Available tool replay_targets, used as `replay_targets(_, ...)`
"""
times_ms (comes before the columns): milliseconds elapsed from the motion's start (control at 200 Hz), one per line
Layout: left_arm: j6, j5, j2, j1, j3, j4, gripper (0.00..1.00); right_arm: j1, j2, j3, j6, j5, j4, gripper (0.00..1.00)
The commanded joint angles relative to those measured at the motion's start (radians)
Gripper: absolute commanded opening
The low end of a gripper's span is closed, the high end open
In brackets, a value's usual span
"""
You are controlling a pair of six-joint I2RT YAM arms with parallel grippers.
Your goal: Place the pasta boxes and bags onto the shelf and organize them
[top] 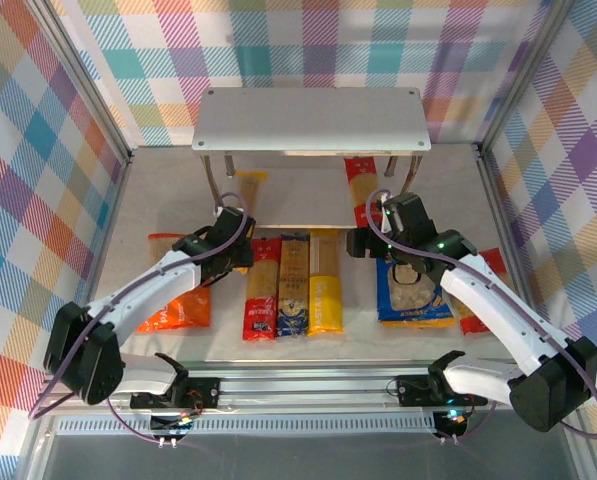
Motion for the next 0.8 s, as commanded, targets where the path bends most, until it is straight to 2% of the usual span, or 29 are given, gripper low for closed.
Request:
replay_targets(0, 0.062, -0.060, 0.021, 0.026, 0.094, 0.208, 0.00, 0.009, 0.015, -0.009, 0.014, -0.011, 0.023, 0.91)
replay_targets(395, 0.093, -0.040, 0.206, 0.104, 0.191, 0.315, 0.00, 0.043, 0.063, 0.003, 0.022, -0.011, 0.024, 0.91)
replay_targets(795, 0.116, -0.038, 0.341, 0.139, 0.287, 0.328, 0.00, 0.104, 0.104, -0.016, 0.044, 0.007, 0.009, 0.91)
